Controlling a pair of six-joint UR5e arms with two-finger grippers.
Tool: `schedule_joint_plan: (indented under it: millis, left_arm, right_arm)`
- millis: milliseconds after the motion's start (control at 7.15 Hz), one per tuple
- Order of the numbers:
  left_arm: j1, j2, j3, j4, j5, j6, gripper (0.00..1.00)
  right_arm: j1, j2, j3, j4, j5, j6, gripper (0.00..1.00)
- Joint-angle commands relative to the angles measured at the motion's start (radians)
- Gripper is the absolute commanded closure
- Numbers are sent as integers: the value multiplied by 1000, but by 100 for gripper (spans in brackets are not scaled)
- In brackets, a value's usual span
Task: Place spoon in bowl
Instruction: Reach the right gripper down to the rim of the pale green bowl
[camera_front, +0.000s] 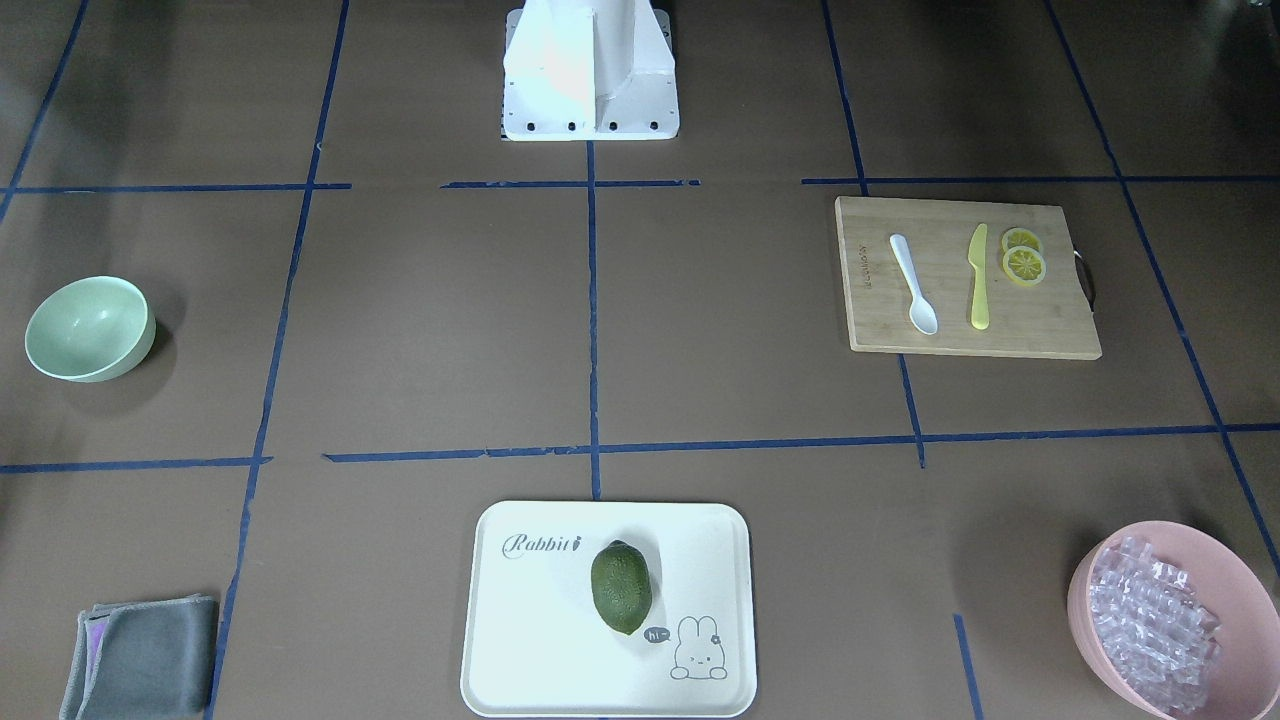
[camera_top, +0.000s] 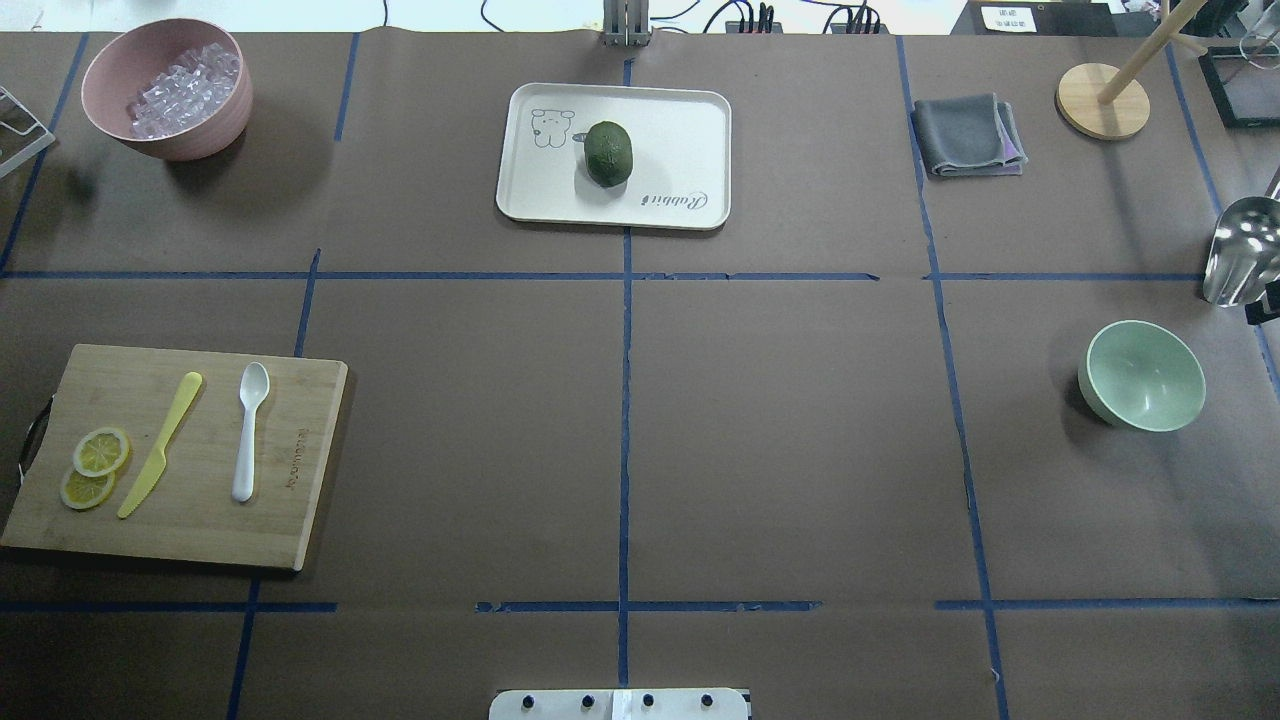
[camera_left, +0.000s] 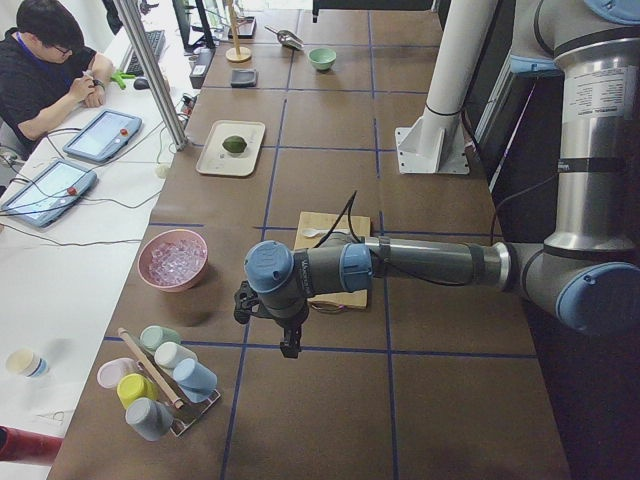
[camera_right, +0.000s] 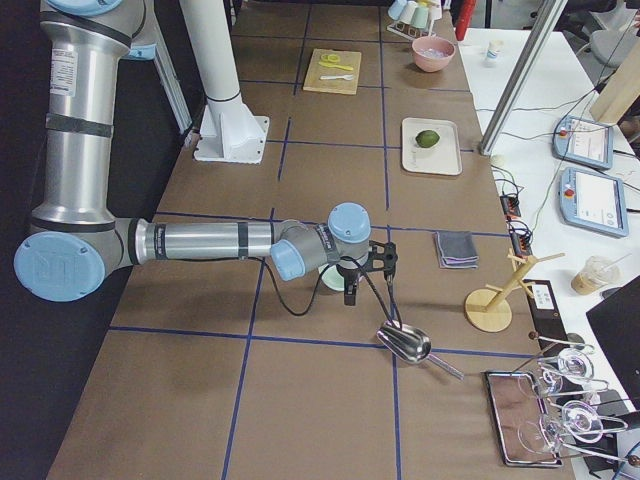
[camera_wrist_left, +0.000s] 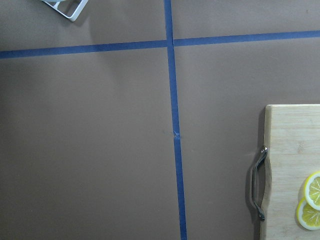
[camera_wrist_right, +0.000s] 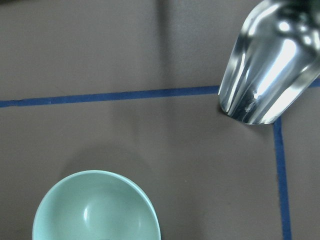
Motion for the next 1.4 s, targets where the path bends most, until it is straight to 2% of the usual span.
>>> schedule_joint_plan:
  millis: [0,280,559,839,979,1119,1259]
  left_arm:
    - [0,0,0,0,0,0,0]
    - [0,0,2,0,1,0,0]
    - [0,3,0,0,0,0,0]
    - [0,3,0,0,0,2,0]
    - [0,3,-1,0,0,0,0]
    - [0,3,-3,-2,0,0,0]
    - [-2,3,-3,-2,0,0,0]
  right_arm:
    - [-101,13,-32,53,-50,57,0]
    - [-149,17,-63,54,-87,57,0]
    - [-168,44,-116,57,-92,57,0]
    - [-182,47,-123,56,-91,59,2]
    - [-183,44,-123,57,-88,59,31]
    - [-183,43,-123,59,-88,50,75]
    - [-183,44,-115,60,-85,47,96]
